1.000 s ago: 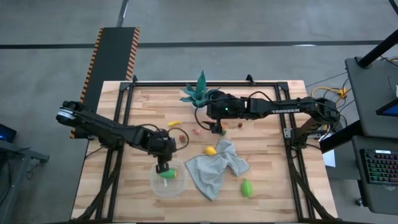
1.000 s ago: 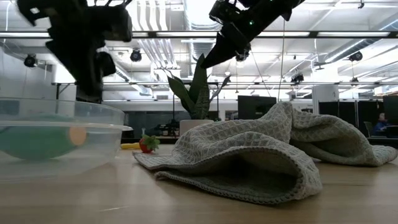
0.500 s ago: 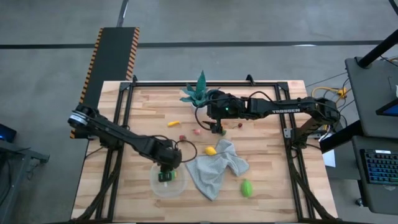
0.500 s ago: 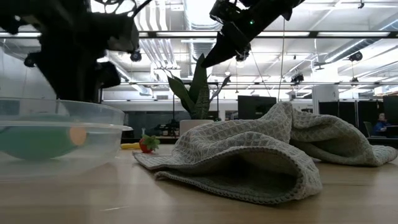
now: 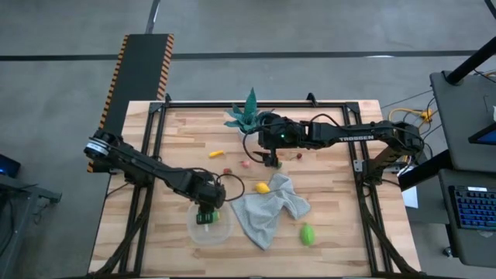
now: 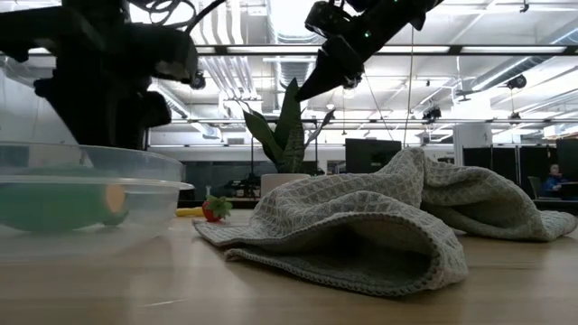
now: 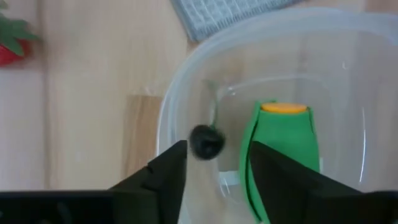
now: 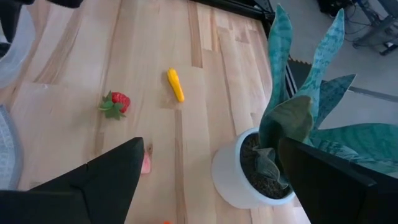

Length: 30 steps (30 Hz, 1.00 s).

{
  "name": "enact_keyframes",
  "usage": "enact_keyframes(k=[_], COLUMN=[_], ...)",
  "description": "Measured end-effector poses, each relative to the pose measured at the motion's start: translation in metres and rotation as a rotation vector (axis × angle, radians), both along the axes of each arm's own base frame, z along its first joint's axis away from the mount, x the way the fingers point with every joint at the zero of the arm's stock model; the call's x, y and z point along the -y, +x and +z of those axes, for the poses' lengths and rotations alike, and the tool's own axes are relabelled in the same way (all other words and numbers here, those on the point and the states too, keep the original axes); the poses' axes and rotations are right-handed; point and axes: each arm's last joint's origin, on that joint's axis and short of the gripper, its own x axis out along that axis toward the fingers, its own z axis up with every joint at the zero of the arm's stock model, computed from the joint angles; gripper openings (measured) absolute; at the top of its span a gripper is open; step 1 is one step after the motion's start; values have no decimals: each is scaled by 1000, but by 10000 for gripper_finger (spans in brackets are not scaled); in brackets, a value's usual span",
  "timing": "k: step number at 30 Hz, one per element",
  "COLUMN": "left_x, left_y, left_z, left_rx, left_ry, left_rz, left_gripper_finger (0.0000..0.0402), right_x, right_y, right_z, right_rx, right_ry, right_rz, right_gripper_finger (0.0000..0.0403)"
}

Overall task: Pick and placing Produce into tupperware
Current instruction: Put the green melon in the transparent bin

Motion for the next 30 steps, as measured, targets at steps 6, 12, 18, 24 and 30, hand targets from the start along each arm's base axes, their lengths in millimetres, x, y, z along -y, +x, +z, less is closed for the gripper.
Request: enact_keyframes(k=[6,12,18,24,30], left_x=[-4,-16,-33,-49,-58], left_y=[-4,-20,-55,-98,-124], left_z=[20,65,114,149,164], left_rx=[102,327,580,774,870], left_ry=[44,209,332,380,397], left_rz=[14,4,40,39,16], left_gripper_finger=[172,102,40,8,1], right_x=[0,-5,-16,-32,-39], right_y=[-3,-33,-97,-162,-197], right_z=[2,37,65,60,31], right_rx=[3,97,241,365,407], right_ry=[19,42,101,195,397], right_rz=[-14,-22,-2,17,20], right_gripper_finger=[364,364,364,364,363])
